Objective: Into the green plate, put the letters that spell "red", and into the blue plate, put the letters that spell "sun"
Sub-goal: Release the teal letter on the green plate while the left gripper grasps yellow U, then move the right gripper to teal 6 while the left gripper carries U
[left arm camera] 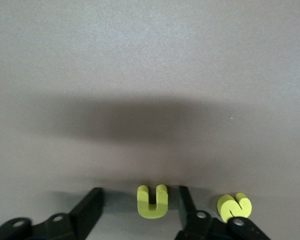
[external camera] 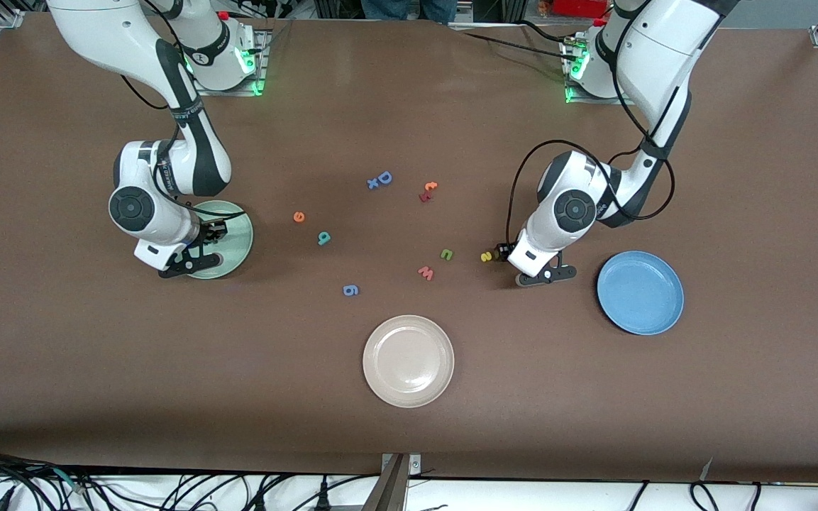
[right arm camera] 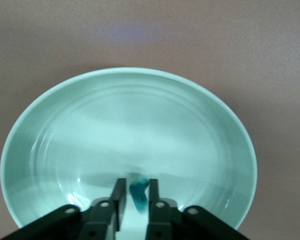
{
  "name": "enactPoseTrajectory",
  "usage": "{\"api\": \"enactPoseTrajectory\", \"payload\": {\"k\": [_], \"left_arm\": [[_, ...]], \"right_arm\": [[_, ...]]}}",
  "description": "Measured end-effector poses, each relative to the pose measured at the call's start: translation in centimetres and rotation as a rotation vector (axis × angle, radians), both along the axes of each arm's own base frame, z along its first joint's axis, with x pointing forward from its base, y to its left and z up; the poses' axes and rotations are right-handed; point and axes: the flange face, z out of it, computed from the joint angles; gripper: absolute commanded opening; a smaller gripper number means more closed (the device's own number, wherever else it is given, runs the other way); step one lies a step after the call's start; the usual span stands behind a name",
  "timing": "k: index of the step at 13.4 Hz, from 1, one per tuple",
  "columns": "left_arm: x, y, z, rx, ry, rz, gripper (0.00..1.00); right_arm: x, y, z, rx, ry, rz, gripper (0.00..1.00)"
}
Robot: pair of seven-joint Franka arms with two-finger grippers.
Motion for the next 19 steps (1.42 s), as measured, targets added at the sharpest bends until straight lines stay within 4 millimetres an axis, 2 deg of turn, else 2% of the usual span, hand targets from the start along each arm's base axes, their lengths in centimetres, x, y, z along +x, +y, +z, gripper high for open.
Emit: {"api": "enactPoseTrajectory", "payload": {"k": [1,3,6,8,11,16,17,19], "left_arm": [[0.0,-0.1,0.0,0.000,-0.001,-0.001,0.54],[0.0,-0.2,0.1,-0.002,-0.004,-0.002,0.49],[0.0,-0.3,0.1,-0.003,-0.006,-0.003,0.36],[-0.1,-0.5,0.2,-0.007,-0.012,-0.007,0.26],[0.0,-0.5,0.5,-0.008,-0.015,-0.007,0.17],[0.0,-0.6,0.6,-0.010,-0.018,-0.029,0.15],[0.0,-0.6,0.6,-0.012,-0.019,-0.048,0.14],[0.5,-0.1,0.8,-0.012,-0.026,-0.071,0.14]], "right_arm": [[0.1,0.0,0.2,0.002,-0.004,-0.001,0.86],[0.4,0.1,1.0,0.008,-0.017,-0.002,0.86],[1.1,0.6,2.8,0.020,-0.017,-0.013,0.86],[1.7,2.0,4.6,0.019,0.009,-0.067,0.86],[1.7,7.5,6.7,0.019,0.010,-0.180,0.86],[-1.3,19.0,6.6,0.020,-0.063,-0.452,0.86],[-1.8,20.7,6.4,0.023,-0.085,-0.500,0.86],[-2.4,22.7,5.1,0.025,-0.120,-0.592,0.85]]}}
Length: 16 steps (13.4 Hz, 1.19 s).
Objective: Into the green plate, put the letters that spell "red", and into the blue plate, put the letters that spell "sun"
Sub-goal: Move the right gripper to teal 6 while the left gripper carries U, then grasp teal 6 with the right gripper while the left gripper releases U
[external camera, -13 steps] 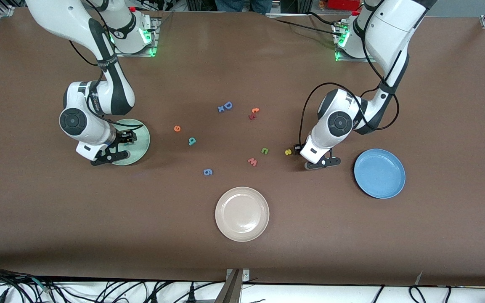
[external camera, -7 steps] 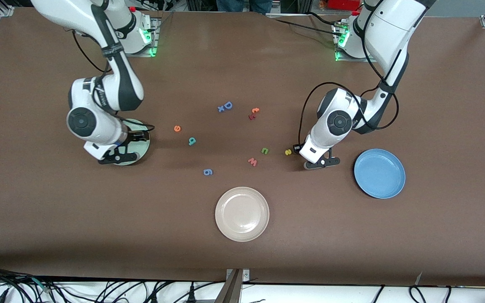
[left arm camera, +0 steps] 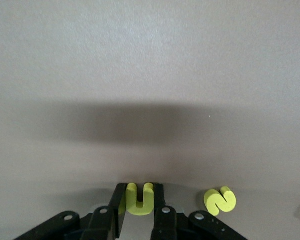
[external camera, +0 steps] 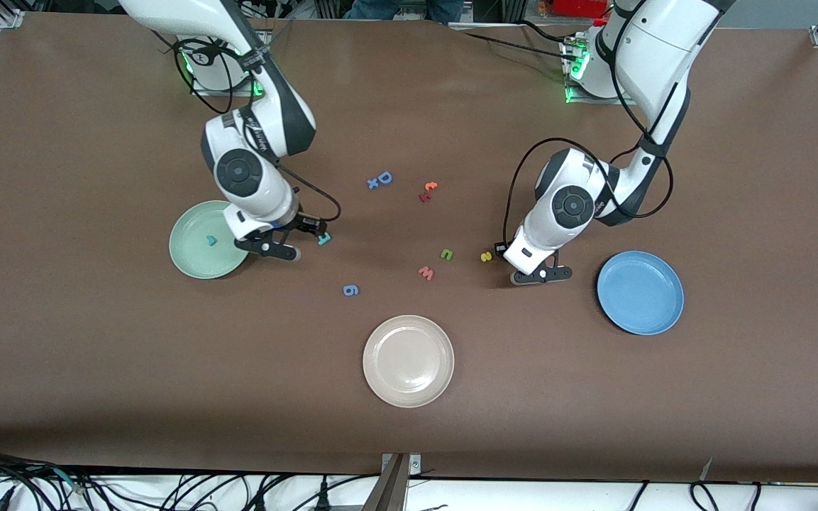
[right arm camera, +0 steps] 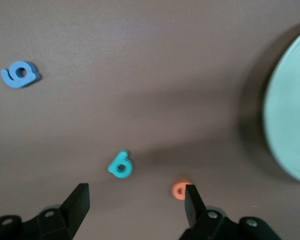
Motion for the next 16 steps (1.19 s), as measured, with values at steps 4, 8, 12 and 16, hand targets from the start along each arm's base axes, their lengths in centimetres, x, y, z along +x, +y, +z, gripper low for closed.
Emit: {"api": "enactPoseTrajectory", "payload": {"k": [4,8,12,16], "left_arm": [[4.1,5.0,3.3,0.026,0.016,-0.101,0.14],[7.8,15.1,6.9,0.061,-0.006,-0.285,0.15],[8.3,21.9,6.2,0.062,0.002,-0.419,0.17],[8.5,24.8,3.0,0.063,-0.008,-0.442,0.41]], "right_arm": [[-0.3,1.4,-4.1,-0.007,-0.040,-0.169,0.75],[-0.3,1.2,-5.6,-0.021,-0.039,-0.282,0.65],[-0.6,1.6,-5.9,-0.024,-0.034,-0.312,0.64],[-1.6,2.6,-6.8,-0.033,-0.019,-0.320,0.58]]}}
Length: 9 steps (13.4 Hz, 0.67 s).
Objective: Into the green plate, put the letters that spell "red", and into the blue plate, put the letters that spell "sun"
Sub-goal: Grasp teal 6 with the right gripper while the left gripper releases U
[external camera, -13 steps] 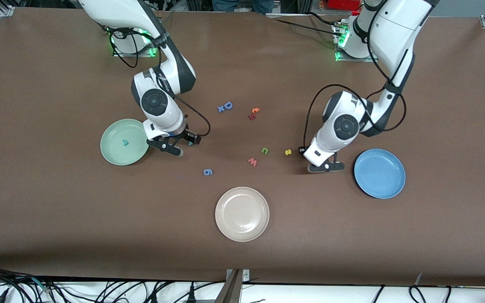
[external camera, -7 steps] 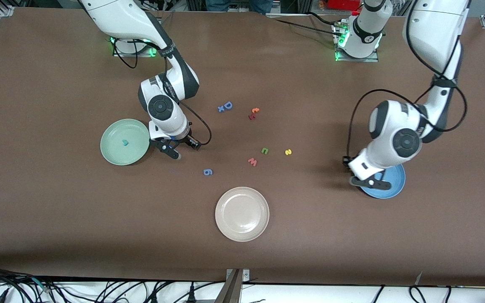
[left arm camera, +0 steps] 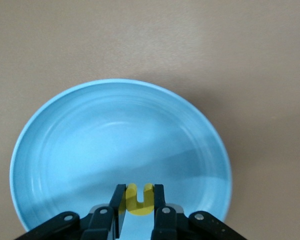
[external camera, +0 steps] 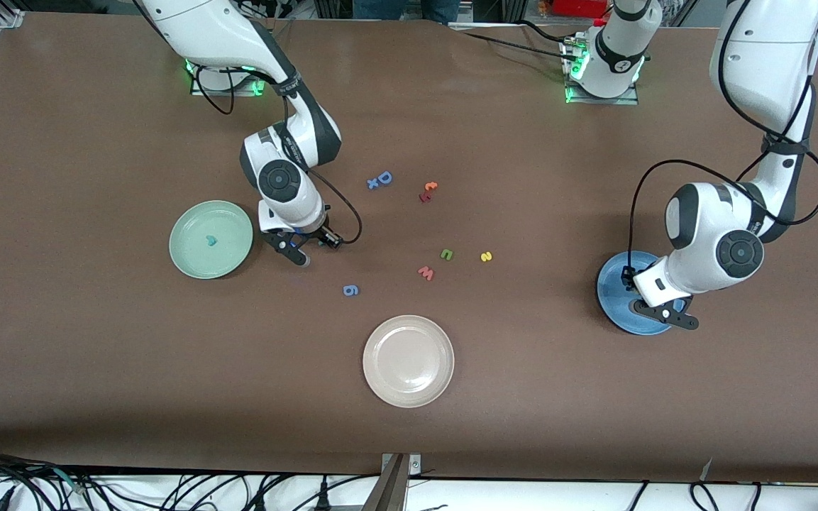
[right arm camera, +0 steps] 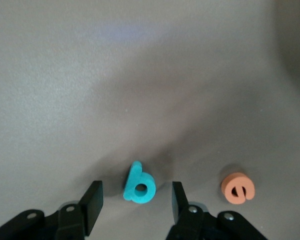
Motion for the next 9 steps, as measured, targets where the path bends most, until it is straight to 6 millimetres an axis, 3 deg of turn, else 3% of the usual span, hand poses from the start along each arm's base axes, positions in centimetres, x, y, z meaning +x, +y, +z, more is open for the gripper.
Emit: {"api": "enactPoseTrajectory", "payload": {"k": [1,3,7,9], "left_arm": [[0.0,0.2,-0.9,0.001,-0.004,-0.003,0.54],[-0.1,0.1,-2.0,0.002,-0.002,-0.006,0.95],[0.4,-1.0,-0.4,-0.007,-0.015,-0.014,0.99],[0.4,-4.0,2.2,-0.025,-0.012,-0.030,0.99]], "right_arm": [[-0.1,0.1,-0.1,-0.002,0.002,-0.001,0.57],[-0.2,0.1,-0.2,-0.003,0.003,-0.002,0.47],[-0.2,0.0,-0.3,-0.004,0.005,-0.003,0.35],[-0.2,0.0,-0.3,-0.004,0.005,-0.004,0.21]]}}
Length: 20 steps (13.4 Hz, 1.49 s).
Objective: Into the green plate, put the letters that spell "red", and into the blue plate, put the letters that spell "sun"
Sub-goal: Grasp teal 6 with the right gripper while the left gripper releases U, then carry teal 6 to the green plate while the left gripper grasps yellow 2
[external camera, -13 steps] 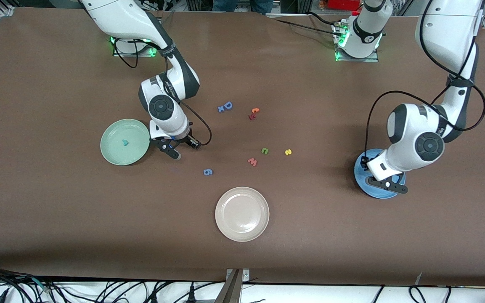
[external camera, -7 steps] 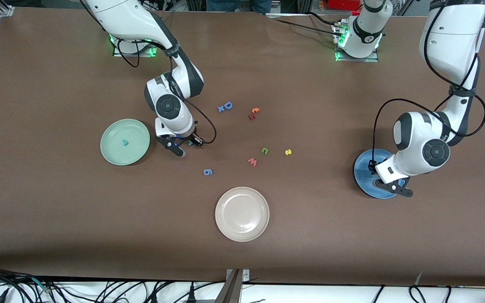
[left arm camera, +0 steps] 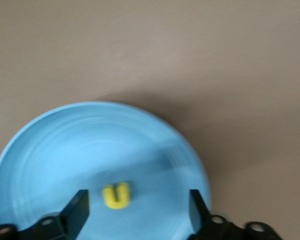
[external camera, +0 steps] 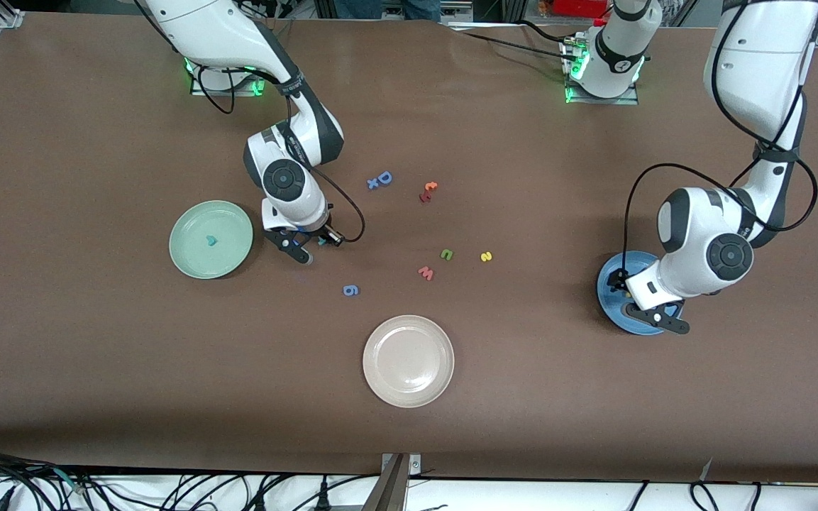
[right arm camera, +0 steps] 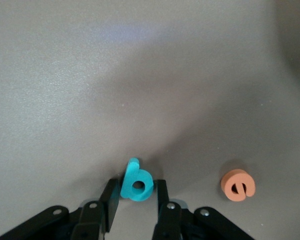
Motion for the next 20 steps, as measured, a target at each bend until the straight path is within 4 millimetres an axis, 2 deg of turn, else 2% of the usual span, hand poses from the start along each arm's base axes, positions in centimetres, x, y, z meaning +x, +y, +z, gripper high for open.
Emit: {"api": "enactPoseTrajectory", "payload": {"k": [1,3,5,6,8,11,13,15,17,20], "left_arm": [[-0.3,-2.3,1.2,-0.006,0.004,0.011,0.99],[-1.4,-8.6,2.8,-0.010,0.014,0.091,0.99],[-3.5,-15.8,3.0,-0.006,0.023,0.174,0.99],[-4.6,-18.8,2.9,-0.001,0.029,0.191,0.99],[-6.4,-22.6,2.5,0.006,0.034,0.168,0.99],[-7.5,-25.1,2.3,0.046,-0.013,-0.017,0.99],[-7.9,-26.4,1.9,0.048,-0.045,-0.175,0.99],[-8.1,-27.0,0.8,0.020,-0.069,-0.339,0.99],[-8.1,-27.0,-1.1,-0.001,-0.086,-0.476,0.99],[-9.2,-26.7,-4.3,-0.010,-0.072,-0.538,0.94]], "right_arm": [[0.0,0.0,0.0,0.000,-0.001,-0.001,0.18],[0.0,0.0,0.1,0.000,-0.001,-0.001,0.13],[0.0,0.0,0.1,0.000,-0.001,-0.001,0.13],[0.1,0.0,0.1,0.000,-0.001,-0.002,0.13],[0.1,0.0,0.2,0.001,-0.003,-0.002,0.13],[0.6,-0.3,1.1,0.000,-0.001,0.010,0.13],[1.3,-1.8,2.5,-0.014,0.018,0.048,0.13],[2.2,-4.0,4.4,-0.028,0.040,0.091,0.13],[3.1,-6.6,6.1,-0.039,0.069,0.141,0.13],[4.5,-11.4,7.7,-0.046,0.105,0.240,0.13]]}}
